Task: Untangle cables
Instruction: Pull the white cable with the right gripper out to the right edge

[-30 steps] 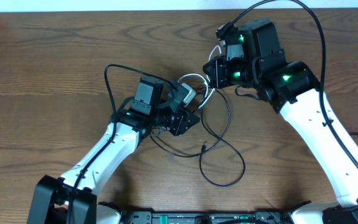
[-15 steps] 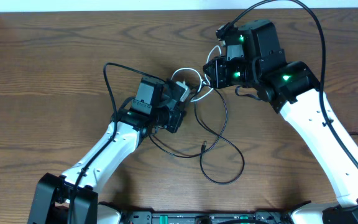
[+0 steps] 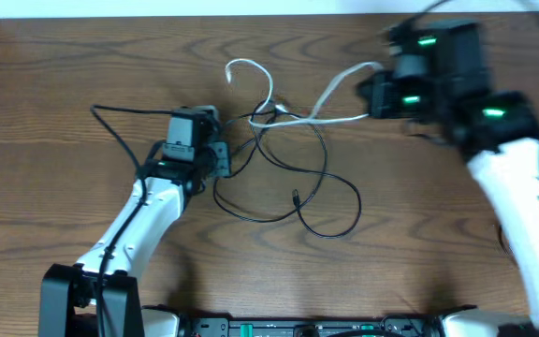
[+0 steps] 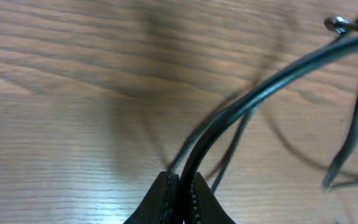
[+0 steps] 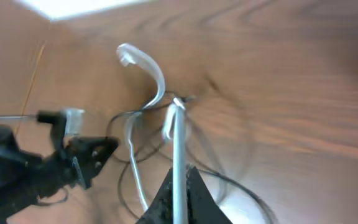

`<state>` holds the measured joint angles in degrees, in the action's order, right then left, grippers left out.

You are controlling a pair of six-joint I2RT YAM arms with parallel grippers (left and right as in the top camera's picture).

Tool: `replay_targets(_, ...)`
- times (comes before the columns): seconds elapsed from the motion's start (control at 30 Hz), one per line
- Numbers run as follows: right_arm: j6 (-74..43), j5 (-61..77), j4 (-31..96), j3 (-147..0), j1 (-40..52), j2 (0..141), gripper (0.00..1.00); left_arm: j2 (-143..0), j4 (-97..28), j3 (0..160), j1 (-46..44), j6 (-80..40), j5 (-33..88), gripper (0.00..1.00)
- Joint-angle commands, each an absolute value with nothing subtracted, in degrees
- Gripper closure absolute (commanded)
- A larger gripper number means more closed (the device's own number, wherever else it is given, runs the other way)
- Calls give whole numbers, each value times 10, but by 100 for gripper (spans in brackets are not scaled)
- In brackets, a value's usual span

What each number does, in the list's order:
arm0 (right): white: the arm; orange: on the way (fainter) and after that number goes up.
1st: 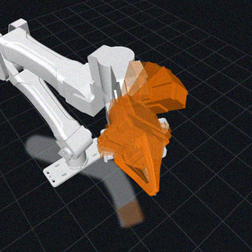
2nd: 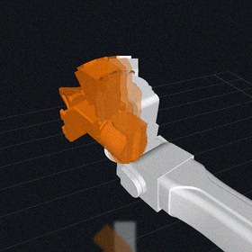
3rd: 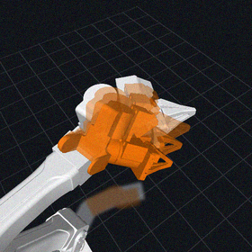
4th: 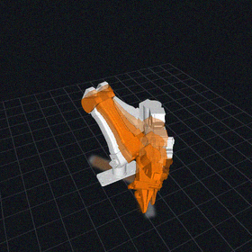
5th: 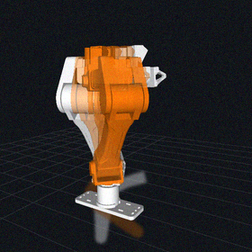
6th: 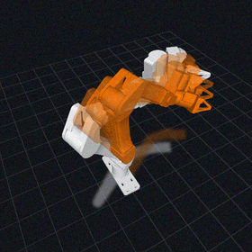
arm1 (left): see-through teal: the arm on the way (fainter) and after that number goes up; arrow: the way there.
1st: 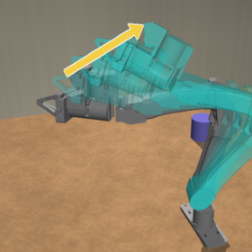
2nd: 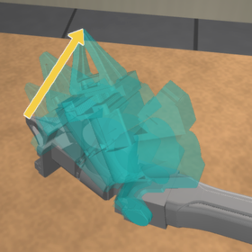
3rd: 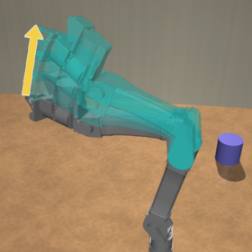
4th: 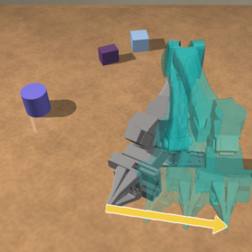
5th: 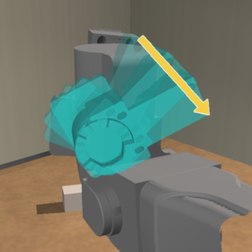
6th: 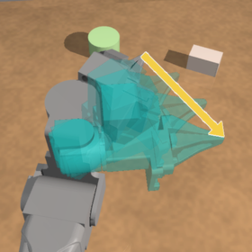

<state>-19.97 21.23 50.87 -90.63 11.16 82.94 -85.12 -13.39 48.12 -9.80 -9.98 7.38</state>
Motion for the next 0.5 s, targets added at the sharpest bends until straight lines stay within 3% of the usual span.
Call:
replay_targets(0.0,-170,213,547,-948,27,760,99,-857,-133,471,-85,-120,60,91)
replay_targets(0.2,-129,243,615,-961,-147,685,99,-857,-125,471,-84,-129,59,89)
replay_targets(0.47,-95,273,647,-961,-249,667,99,-857,-116,471,-84,-141,59,87)
